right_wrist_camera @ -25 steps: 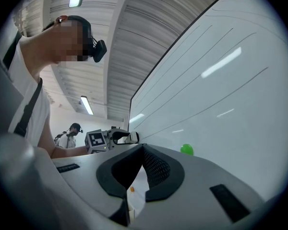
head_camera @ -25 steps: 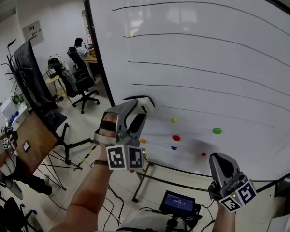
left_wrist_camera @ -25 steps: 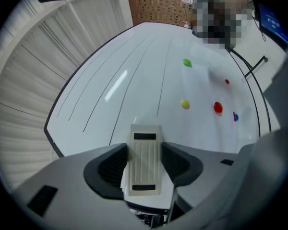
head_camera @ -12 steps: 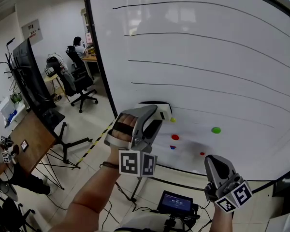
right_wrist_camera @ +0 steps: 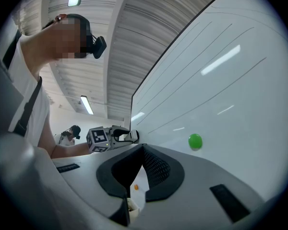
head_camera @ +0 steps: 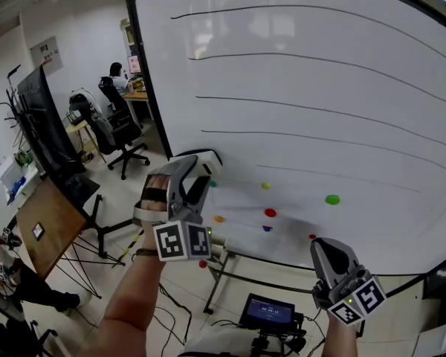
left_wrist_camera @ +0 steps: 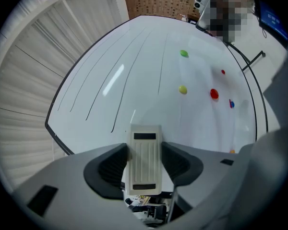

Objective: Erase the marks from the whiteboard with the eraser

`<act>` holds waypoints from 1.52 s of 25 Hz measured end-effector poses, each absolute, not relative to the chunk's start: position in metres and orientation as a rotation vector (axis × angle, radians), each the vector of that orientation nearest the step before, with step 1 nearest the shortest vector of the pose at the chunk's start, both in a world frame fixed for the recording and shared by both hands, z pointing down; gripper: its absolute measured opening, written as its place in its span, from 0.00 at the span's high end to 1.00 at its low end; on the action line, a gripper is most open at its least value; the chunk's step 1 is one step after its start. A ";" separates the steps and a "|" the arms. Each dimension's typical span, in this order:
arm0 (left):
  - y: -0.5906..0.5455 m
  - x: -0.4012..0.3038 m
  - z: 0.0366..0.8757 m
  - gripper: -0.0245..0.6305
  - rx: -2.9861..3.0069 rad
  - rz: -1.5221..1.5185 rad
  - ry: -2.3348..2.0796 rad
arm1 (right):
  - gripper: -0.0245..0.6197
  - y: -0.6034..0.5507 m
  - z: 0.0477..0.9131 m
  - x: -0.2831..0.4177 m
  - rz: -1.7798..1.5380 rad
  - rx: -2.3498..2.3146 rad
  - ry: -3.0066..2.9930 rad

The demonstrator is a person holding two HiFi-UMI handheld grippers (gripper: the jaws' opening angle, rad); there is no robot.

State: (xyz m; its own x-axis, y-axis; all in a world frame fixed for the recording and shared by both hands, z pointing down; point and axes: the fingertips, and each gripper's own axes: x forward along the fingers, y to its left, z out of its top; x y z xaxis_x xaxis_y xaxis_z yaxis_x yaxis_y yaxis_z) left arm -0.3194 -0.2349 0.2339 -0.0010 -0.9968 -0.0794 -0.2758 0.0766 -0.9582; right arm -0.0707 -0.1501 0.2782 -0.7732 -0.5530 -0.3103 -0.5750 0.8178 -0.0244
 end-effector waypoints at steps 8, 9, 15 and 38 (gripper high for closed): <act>-0.238 -0.305 0.235 0.57 -1.380 -0.960 1.385 | 0.94 -0.155 0.284 -0.082 0.076 -0.882 2.689; -0.238 -0.299 0.234 0.57 -1.381 -0.950 1.369 | 0.94 -0.155 0.285 -0.082 0.073 -0.889 2.688; -0.236 -0.258 0.230 0.57 -1.395 -0.881 1.274 | 0.94 -0.153 0.293 -0.084 0.063 -0.910 2.700; -0.230 -0.191 0.244 0.57 -1.560 -0.796 1.222 | 0.94 -0.154 0.286 -0.031 0.101 -0.855 2.752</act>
